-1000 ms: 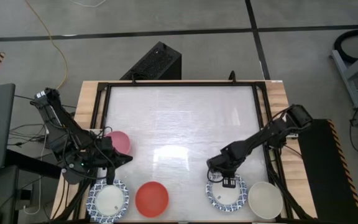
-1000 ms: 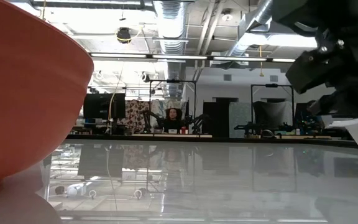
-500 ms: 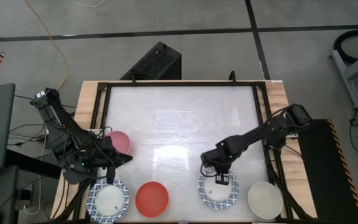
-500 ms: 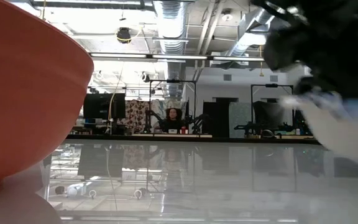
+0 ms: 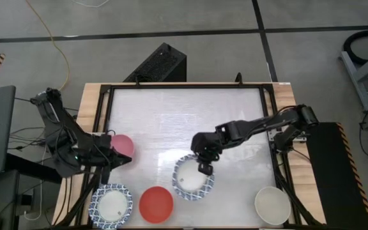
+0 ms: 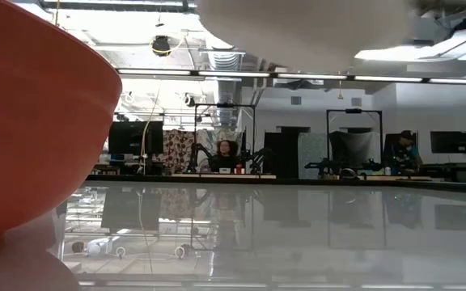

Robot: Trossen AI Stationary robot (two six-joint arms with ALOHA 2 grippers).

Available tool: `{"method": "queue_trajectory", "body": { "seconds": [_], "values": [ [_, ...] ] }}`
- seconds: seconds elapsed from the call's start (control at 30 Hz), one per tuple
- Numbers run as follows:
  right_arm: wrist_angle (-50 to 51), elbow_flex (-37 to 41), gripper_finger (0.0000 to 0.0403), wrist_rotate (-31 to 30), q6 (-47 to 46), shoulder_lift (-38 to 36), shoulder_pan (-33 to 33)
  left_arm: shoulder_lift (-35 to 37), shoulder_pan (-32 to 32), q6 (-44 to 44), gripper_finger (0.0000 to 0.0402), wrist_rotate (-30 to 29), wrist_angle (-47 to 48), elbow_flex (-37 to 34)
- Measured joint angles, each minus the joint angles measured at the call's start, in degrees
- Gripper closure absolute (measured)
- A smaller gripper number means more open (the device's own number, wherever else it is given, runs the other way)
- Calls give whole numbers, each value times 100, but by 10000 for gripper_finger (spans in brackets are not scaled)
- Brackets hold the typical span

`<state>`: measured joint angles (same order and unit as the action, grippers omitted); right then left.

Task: Nest bowls inside each other by size order
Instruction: Stack the white bowl onto the stacked white bowls

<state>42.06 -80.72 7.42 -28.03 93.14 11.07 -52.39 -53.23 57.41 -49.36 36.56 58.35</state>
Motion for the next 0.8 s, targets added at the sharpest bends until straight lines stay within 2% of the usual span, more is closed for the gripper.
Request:
{"method": "queue_trajectory", "body": {
  "seconds": [0.27,0.4,0.53,0.8],
  "values": [
    [-1306,-88,398,-174,-485,9,-146,469,0,-703,401,-46,13,0],
    [-1640,-256,398,-172,-755,318,-169,690,2,-880,401,-62,107,0],
    [-1665,-873,398,-105,-769,931,-116,829,4,-870,401,-78,258,0],
    [-1619,-2912,396,606,-449,2445,-98,1012,2,-870,402,-56,486,0]
  ]
}}
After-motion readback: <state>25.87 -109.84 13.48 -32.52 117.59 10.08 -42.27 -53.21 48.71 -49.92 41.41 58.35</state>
